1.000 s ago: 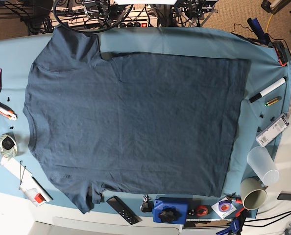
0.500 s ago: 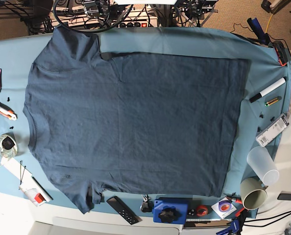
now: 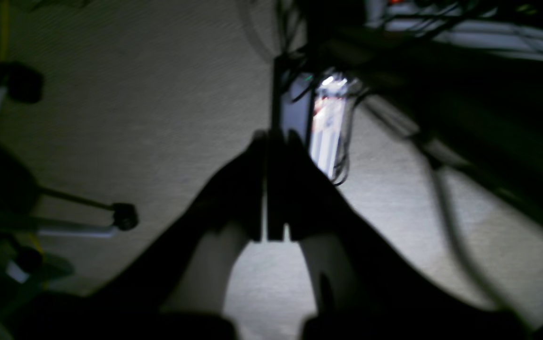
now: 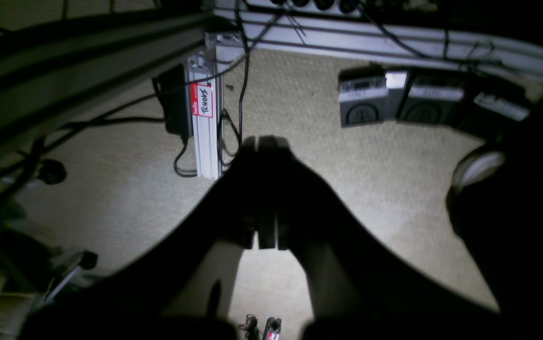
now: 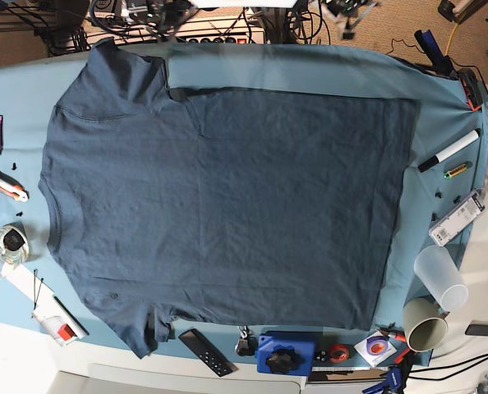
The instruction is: Fold the T-shirt properly
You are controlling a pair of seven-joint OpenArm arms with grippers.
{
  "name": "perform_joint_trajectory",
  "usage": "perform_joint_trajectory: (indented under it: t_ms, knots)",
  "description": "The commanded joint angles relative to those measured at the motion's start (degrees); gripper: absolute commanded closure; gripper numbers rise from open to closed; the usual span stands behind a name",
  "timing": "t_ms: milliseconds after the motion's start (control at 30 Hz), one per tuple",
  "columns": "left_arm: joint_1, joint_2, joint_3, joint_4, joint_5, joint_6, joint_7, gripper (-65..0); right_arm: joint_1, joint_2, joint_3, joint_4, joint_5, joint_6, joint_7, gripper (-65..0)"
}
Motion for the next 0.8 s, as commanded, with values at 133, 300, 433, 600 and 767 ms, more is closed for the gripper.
perform_joint_trajectory:
  t_ms: [133,300,433,600,767]
  knots:
    - [6.7,-2.9,0.0,6.9,-0.1,-0.2,-0.4,0.0,-5.8,3.5,0.1,7.0,6.3,0.5,-3.9,0.0]
    - [15.2,-5.1,0.0,17.3,-0.5,-0.2,2.7,0.0,-12.4,7.1,0.2,16.2,13.3,0.5,-10.2,0.0]
    - [23.0,-7.0,0.0,29.6,-5.9,-0.2,7.3,0.0,-18.6,9.9,0.2,26.4,18.9,0.5,-14.8,0.0]
    - [33.6,-9.0,0.0,48.3,-9.5,0.0,11.7,0.0,-26.4,13.1,0.2,41.9,21.3,0.5,-19.3,0.0]
    - [44.6,-10.0,-0.1,68.1,-9.4,0.2,13.0,0.0,-34.2,14.9,2.5,58.4,22.0,0.5,-23.5,0.0]
